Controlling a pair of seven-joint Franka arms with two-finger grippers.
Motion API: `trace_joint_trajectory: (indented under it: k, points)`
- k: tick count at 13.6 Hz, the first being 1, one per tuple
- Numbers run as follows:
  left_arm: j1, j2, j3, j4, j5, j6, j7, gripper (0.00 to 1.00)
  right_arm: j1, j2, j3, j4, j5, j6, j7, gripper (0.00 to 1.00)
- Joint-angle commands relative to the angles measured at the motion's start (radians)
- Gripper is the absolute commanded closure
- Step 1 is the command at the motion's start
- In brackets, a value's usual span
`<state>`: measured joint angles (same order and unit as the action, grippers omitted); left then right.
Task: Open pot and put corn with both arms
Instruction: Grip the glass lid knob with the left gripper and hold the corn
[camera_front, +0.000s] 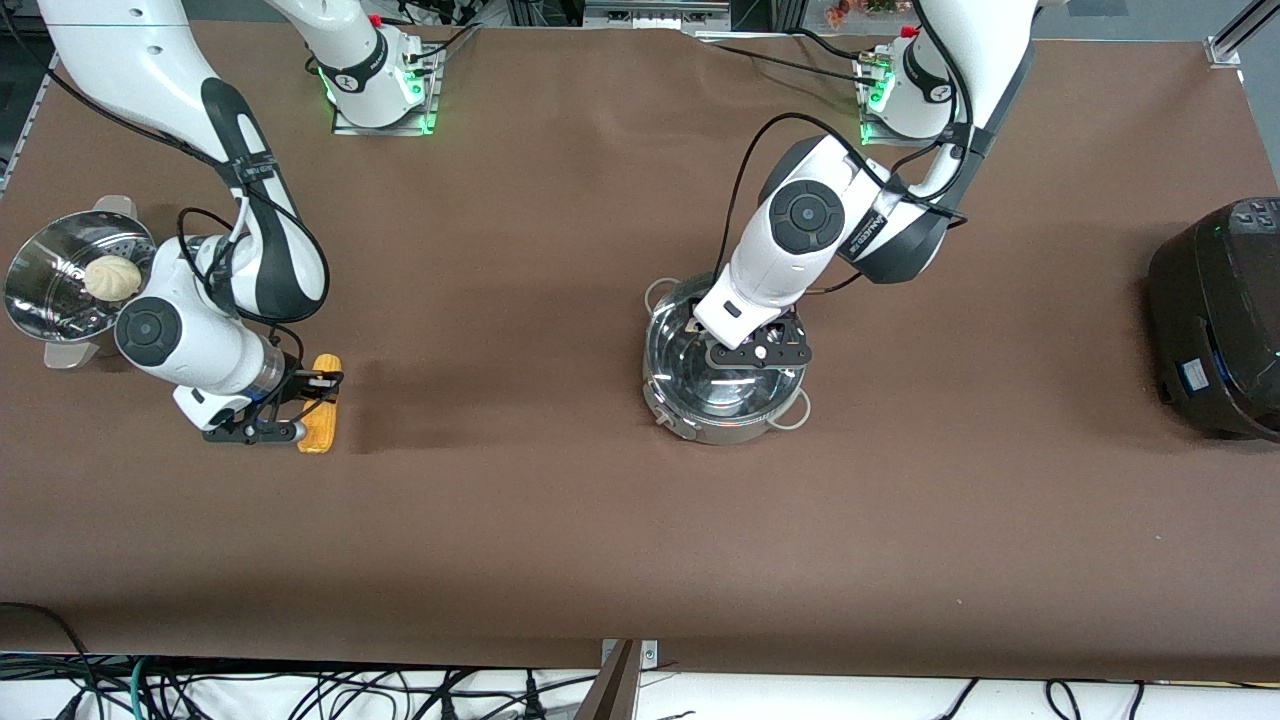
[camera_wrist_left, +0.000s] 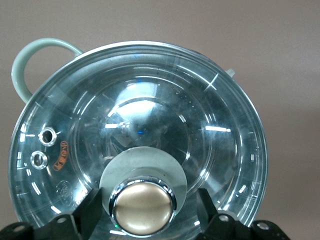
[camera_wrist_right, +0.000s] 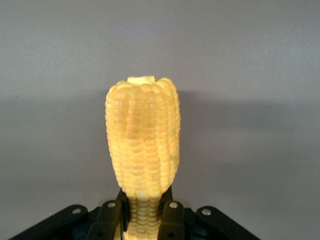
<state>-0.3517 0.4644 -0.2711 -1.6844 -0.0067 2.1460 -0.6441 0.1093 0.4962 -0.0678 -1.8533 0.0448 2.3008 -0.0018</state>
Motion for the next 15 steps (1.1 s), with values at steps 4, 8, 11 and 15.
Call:
trace_joint_trajectory:
  k: [4, 8, 11, 15]
  points:
    - [-0.018, 0.007, 0.015, 0.031, 0.019, -0.005, -0.009, 0.17, -0.002, -0.030, 0.003, 0.152, 0.015, -0.210, -0.018, 0.98]
    - [-0.018, 0.003, 0.016, 0.029, 0.024, -0.005, -0.006, 0.27, 0.000, -0.027, 0.003, 0.230, 0.018, -0.277, -0.018, 0.98]
    - [-0.018, 0.000, 0.016, 0.028, 0.024, -0.008, -0.003, 0.41, 0.003, -0.024, 0.003, 0.279, 0.020, -0.336, -0.018, 0.99]
    - [-0.018, 0.002, 0.016, 0.023, 0.024, -0.009, 0.000, 0.77, 0.004, -0.022, 0.005, 0.316, 0.020, -0.376, -0.017, 1.00]
